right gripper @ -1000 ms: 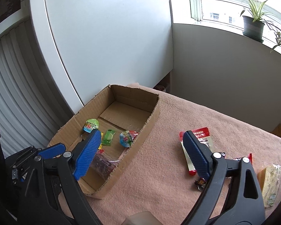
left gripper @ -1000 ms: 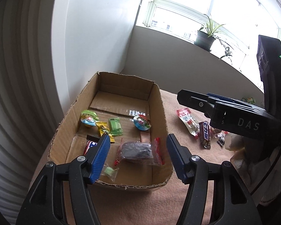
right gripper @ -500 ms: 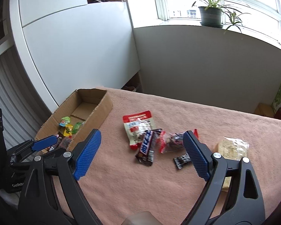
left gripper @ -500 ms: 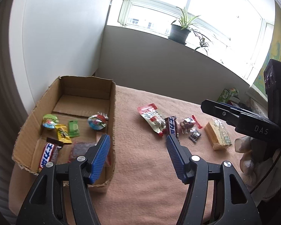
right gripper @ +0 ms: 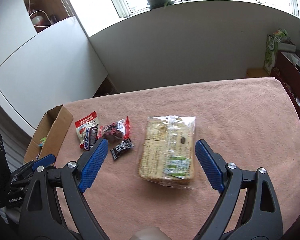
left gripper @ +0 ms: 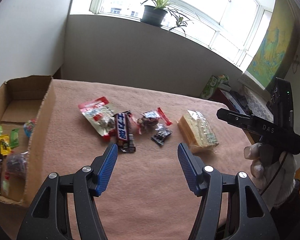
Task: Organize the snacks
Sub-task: 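Move both open grippers toward the bagged bread loaf, then close both grippers on the bagged bread loaf, then carry the bread loaf into the box with both grippers and release, then move both open grippers back over the remaining snacks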
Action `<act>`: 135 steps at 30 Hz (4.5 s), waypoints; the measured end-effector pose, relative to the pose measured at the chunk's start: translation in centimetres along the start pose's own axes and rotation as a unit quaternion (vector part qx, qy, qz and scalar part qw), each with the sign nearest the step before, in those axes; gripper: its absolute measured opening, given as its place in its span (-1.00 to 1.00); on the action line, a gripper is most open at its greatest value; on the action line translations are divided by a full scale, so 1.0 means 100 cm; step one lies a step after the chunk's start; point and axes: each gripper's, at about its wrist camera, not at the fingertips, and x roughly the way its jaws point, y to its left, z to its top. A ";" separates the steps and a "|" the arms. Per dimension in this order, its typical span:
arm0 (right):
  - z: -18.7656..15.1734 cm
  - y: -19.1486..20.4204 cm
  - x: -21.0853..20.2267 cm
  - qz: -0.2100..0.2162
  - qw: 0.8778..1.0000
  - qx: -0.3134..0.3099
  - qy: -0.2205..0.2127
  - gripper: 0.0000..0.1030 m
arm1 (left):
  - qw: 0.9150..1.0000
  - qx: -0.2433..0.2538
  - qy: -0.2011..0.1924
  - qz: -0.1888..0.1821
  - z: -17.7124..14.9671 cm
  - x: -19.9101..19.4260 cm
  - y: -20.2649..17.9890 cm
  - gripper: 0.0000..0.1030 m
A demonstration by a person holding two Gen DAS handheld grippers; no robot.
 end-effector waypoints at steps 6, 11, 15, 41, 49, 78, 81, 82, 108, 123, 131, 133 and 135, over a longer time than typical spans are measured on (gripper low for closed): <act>-0.004 -0.033 0.014 0.021 0.999 0.038 0.023 0.63 | 0.998 0.012 0.033 -0.047 0.002 0.037 -0.033 0.20; -0.008 -0.044 0.027 0.044 0.997 0.053 0.041 0.56 | 0.995 0.011 0.064 -0.079 0.002 0.069 -0.050 0.20; -0.011 -0.046 0.038 0.062 0.995 0.059 0.057 0.39 | 0.993 0.010 0.083 -0.088 0.004 0.091 -0.060 0.20; -0.022 -0.030 0.043 0.058 0.995 0.039 0.074 -0.22 | 0.987 0.027 0.114 -0.113 0.009 0.116 -0.083 -0.17; -0.023 0.001 0.026 0.057 0.996 0.006 0.064 -0.23 | 0.989 0.027 0.095 -0.110 0.007 0.096 -0.079 -0.17; -0.023 0.241 0.039 0.157 0.976 -0.143 0.056 -0.23 | 0.998 -0.044 -0.034 -0.036 0.006 -0.057 0.056 -0.17; -0.024 0.266 0.052 0.168 0.971 -0.155 0.063 -0.23 | 0.997 -0.054 -0.042 -0.022 0.005 -0.069 0.078 -0.17; -0.024 0.273 0.057 0.172 0.970 -0.159 0.065 -0.23 | 0.997 -0.058 -0.045 -0.016 0.005 -0.072 0.085 -0.17; -0.018 0.336 0.152 0.195 0.960 -0.165 0.118 -0.23 | 0.991 -0.094 -0.041 0.082 0.013 -0.081 0.189 -0.22; -0.013 0.303 0.115 0.181 0.967 -0.157 0.086 0.02 | 0.990 -0.101 -0.041 0.095 0.008 -0.084 0.184 -0.22; -0.005 0.242 0.072 0.143 0.979 -0.137 0.044 0.21 | 0.992 -0.089 -0.050 0.073 0.010 -0.087 0.156 -0.16; -0.004 0.220 0.062 0.126 0.983 -0.127 0.034 0.22 | 0.993 -0.081 -0.052 0.067 0.010 -0.085 0.145 -0.16; -0.004 0.198 0.053 0.103 0.987 -0.119 0.023 0.26 | 0.994 -0.074 -0.052 0.059 0.009 -0.084 0.134 -0.16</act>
